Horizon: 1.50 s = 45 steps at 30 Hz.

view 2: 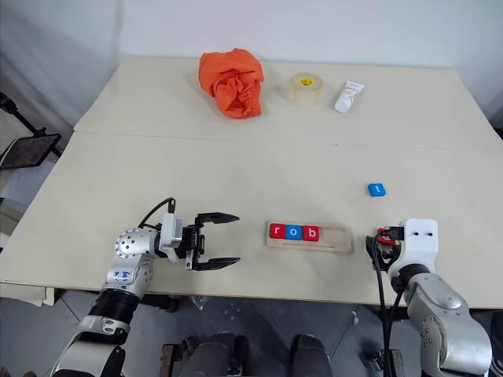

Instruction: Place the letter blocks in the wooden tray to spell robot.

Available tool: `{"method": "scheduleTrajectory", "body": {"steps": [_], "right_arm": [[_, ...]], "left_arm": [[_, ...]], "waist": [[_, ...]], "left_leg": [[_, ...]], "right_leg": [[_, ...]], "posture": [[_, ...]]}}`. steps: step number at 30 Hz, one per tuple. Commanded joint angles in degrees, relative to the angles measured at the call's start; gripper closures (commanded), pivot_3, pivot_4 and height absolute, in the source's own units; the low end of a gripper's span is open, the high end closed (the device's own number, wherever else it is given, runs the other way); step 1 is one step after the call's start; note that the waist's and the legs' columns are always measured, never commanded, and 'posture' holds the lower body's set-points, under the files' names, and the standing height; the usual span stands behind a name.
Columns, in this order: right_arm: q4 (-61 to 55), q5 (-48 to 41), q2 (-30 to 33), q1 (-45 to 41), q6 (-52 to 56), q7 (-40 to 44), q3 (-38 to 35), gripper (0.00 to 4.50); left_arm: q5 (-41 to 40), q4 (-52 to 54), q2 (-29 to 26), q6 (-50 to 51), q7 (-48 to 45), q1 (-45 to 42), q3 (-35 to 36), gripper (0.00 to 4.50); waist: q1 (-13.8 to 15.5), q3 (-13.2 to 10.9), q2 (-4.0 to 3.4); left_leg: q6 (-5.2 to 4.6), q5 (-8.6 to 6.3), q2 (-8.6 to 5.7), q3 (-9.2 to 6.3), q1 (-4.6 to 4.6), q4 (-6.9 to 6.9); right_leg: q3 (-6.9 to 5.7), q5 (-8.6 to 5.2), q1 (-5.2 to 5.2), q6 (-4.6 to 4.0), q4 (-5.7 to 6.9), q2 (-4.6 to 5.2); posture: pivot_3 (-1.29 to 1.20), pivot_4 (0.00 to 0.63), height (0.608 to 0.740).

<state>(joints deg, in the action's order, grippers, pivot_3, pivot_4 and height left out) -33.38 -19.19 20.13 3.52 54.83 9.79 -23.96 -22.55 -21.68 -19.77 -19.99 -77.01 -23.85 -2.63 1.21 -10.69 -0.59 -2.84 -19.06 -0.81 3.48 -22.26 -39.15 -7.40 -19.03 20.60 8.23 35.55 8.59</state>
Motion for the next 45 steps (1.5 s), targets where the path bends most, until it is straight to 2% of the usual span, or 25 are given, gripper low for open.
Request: {"method": "scheduleTrajectory", "body": {"steps": [1, 4, 8, 12, 16, 19, 25, 32, 35, 42, 45], "right_arm": [[-3.4, -1.4, 2.09, 1.2, -2.1, 2.8, -0.79, 0.01], [-4.22, -3.01, 7.47, 2.75, -3.6, 9.2, -1.15, 0.01], [1.02, -3.8, 24.14, 6.64, -10.74, 27.83, -1.07, 0.01], [8.41, -2.43, 34.94, 7.05, -18.09, 39.73, 1.53, 0.01], [16.17, -1.64, 40.16, 2.45, -23.05, 45.8, 4.28, 0.01], [31.43, 4.6, 45.47, -9.11, -33.74, 54.73, 13.99, 0.01], [51.07, 10.79, 43.8, -24.7, -43.4, 62.91, 24.77, 0.01], [60.02, 15.08, 42.04, -32.04, -48.18, 67.69, 30.37, 0.01], [61.49, 15.8, 41.12, -34.17, -48.62, 68.17, 31.04, 0.61], [60.19, 15.98, 40.92, -33.16, -48.33, 67.98, 29.87, 2.97], [57.18, 14.69, 41.33, -31.62, -46.6, 67.52, 28.23, 3.05]], "left_arm": [[-1.06, 2.61, -0.38, 0.25, 0.36, 0.87, 0.61, 0.0], [-0.98, 2.84, -0.34, 0.47, 0.61, 1.01, 0.56, 0.0], [-0.88, 2.49, 0.12, 0.49, 0.72, 0.79, 0.26, 0.0], [-0.83, 2.33, 0.38, 0.4, 0.52, 0.68, 0.06, 0.0], [-0.91, 2.47, 0.55, 0.48, 0.38, 0.7, 0.04, 0.0], [-0.89, 3.71, 0.4, 0.49, 0.62, 1.73, 0.0, 0.0], [-0.58, 6.41, -0.34, 0.96, 2.34, 4.05, 0.45, 0.0], [-0.74, 9.9, -1.82, 1.69, 4.54, 6.91, 1.1, 0.0], [-0.69, 10.72, -2.0, 1.82, 5.42, 7.55, 1.06, 0.0], [-0.54, 11.09, -1.81, 1.8, 6.29, 7.61, 0.57, 0.0], [-0.51, 10.78, -1.65, 1.69, 6.44, 7.23, 0.44, 0.0]], "waist": [[-0.01, 0.0, 0.0], [0.0, 0.0, -0.01], [0.2, -0.01, 0.01], [0.14, 0.01, 0.15], [0.09, 0.0, 0.17], [-0.21, 0.0, 0.16], [-0.22, -0.01, 0.17], [0.01, -0.01, 0.17], [-0.01, 0.0, 0.16], [0.0, 0.0, 0.16], [0.05, 0.0, 0.16]], "left_leg": [[0.0, 0.0, 0.01, 0.0, 0.0, 0.0], [0.0, 0.0, 0.0, 0.02, 0.01, 0.0], [-0.04, -0.01, -0.04, 0.04, 0.01, 0.0], [-0.05, -0.01, 0.03, 0.04, 0.07, 0.01], [-0.05, -0.01, 0.04, 0.09, 0.08, 0.0], [-0.04, -0.01, 0.05, 0.1, 0.08, -0.02], [-0.05, 0.01, 0.08, 0.03, 0.04, -0.03], [-0.05, 0.01, 0.07, 0.02, -0.02, -0.06], [-0.05, 0.01, 0.08, 0.01, -0.01, -0.08], [-0.05, 0.01, 0.08, 0.01, -0.01, -0.08], [-0.05, 0.0, 0.08, 0.01, -0.01, -0.08]], "right_leg": [[0.0, 0.0, 0.0, 0.0, 0.0, 0.0], [0.02, 0.0, 0.0, 0.0, 0.0, 0.0], [0.06, 0.0, -0.02, 0.0, -0.06, 0.02], [0.01, 0.0, -0.14, 0.0, -0.16, -0.03], [0.02, 0.0, -0.15, 0.0, -0.18, -0.01], [0.0, 0.0, -0.15, 0.0, -0.2, -0.01], [-0.13, 0.01, -0.17, 0.02, -0.28, -0.01], [-0.17, 0.01, -0.17, 0.02, -0.32, 0.02], [-0.17, 0.01, -0.19, 0.02, -0.31, 0.01], [-0.16, 0.01, -0.2, 0.02, -0.31, 0.01], [-0.17, 0.01, -0.2, 0.02, -0.3, 0.01]], "posture": [[0.0, 0.15, 0.74], [0.0, 0.15, 0.74], [0.0, 0.15, 0.74], [0.0, 0.15, 0.74], [0.0, 0.15, 0.74], [0.0, 0.15, 0.74], [0.0, 0.15, 0.74], [0.0, 0.15, 0.74], [0.0, 0.15, 0.74], [0.0, 0.15, 0.74], [0.0, 0.15, 0.74]]}}
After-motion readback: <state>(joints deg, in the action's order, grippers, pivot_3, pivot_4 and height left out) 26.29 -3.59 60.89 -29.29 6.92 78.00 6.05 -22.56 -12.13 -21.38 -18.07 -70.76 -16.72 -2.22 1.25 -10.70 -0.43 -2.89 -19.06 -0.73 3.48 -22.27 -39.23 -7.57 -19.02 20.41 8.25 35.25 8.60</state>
